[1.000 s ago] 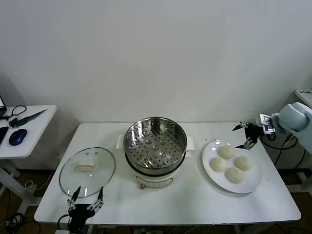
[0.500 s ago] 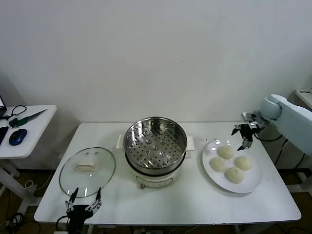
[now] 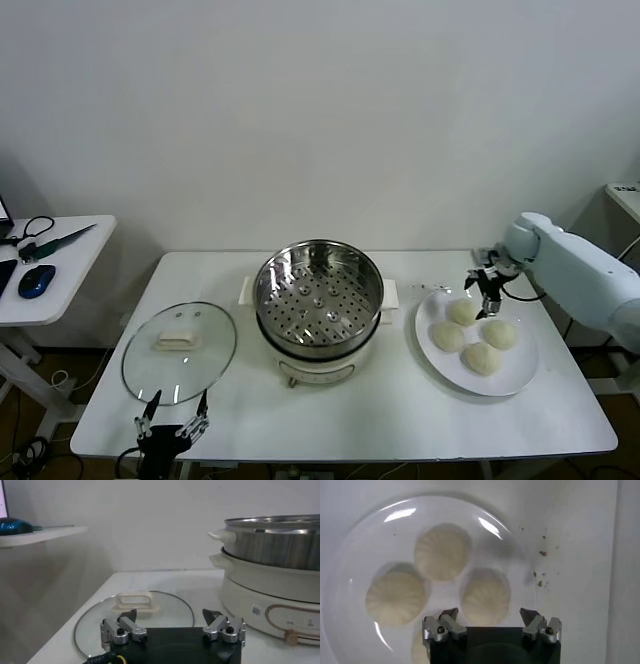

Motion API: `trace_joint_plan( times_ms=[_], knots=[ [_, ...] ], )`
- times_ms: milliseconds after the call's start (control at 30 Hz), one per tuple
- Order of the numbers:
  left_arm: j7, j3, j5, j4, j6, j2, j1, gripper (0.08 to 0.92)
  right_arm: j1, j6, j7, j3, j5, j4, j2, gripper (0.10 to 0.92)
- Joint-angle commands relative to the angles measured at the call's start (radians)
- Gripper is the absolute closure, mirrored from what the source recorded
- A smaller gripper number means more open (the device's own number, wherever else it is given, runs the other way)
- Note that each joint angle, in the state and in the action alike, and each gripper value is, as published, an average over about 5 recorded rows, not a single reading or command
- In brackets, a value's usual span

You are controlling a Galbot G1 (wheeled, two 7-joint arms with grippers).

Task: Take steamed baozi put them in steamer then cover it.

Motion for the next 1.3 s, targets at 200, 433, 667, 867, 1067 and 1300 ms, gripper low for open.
trace_joint_plan(
  times_ms=[200, 433, 667, 867, 1067, 1300],
  knots=[
    [-0.001, 0.005, 0.003, 0.003, -0.004, -0.002, 0.006, 0.177, -0.054, -0.011, 0.009, 0.081, -0.046, -0.048, 0.034, 0.255],
    [-0.003, 0.009, 0.008, 0.008, -0.002, -0.006, 0.004, 0.177, -0.049, -0.012, 0.013, 0.080, -0.047, -0.044, 0.036, 0.386],
    [-0.004, 0.011, 0.018, 0.002, -0.003, -0.010, 0.008, 0.177, 0.112, 0.002, -0.011, -0.057, 0.073, 0.070, -0.008, 0.431],
    [-0.004, 0.018, 0.030, -0.003, -0.002, -0.010, 0.006, 0.177, 0.540, 0.078, -0.032, -0.473, 0.331, 0.308, -0.028, 0.431],
    [-0.003, 0.023, 0.040, -0.012, 0.000, -0.006, 0.006, 0.177, 0.884, 0.222, -0.022, -0.694, 0.465, 0.554, 0.088, 0.431],
    [-0.002, 0.025, 0.051, -0.019, 0.002, -0.007, 0.001, 0.177, 0.927, 0.408, 0.074, -0.743, 0.372, 0.756, 0.260, 0.431]
  ],
)
